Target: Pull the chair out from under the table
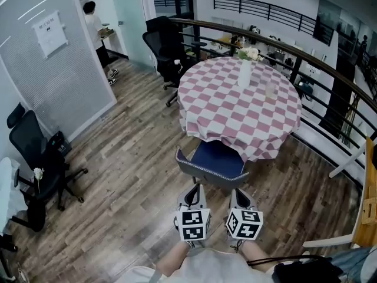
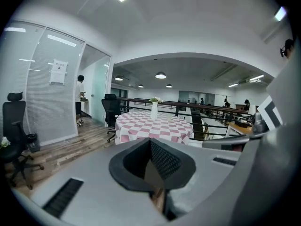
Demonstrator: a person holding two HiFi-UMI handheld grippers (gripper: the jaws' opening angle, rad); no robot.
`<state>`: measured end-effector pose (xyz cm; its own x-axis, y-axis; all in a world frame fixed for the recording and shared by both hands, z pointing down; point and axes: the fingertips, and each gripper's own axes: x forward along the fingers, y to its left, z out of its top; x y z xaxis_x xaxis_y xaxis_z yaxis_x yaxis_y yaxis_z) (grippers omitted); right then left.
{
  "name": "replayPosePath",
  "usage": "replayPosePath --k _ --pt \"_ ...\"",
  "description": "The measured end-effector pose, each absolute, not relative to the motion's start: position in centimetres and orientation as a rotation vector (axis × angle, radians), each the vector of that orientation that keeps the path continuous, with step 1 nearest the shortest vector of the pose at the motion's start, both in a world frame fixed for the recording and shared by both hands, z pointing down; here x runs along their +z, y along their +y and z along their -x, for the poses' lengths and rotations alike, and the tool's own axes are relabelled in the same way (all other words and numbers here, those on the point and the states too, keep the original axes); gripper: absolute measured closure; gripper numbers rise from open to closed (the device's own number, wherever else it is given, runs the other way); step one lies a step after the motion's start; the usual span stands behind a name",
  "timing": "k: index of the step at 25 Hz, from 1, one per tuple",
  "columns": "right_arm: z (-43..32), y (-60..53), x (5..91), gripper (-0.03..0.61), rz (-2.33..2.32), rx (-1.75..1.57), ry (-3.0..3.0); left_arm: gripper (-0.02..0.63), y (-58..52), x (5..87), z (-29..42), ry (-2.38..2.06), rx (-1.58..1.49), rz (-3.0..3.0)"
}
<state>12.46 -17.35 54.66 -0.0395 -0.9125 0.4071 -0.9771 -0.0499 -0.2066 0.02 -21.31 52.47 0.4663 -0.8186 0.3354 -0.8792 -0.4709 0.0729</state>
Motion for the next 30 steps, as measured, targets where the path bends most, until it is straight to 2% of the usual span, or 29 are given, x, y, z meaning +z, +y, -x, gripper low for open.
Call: replayPosePath --k 16,30 --pt "-11.4 -24.7 55.5 0.560 -2.176 0.726 -1.975 0.614 -30.2 53.2 0.1 -1.338 0.407 -2.563" --pt "-11.4 -27.9 57.0 0.560 -1.907 0.745 -2.055 0.614 -31.7 54.5 -0.7 -1.417 0.418 -2.428"
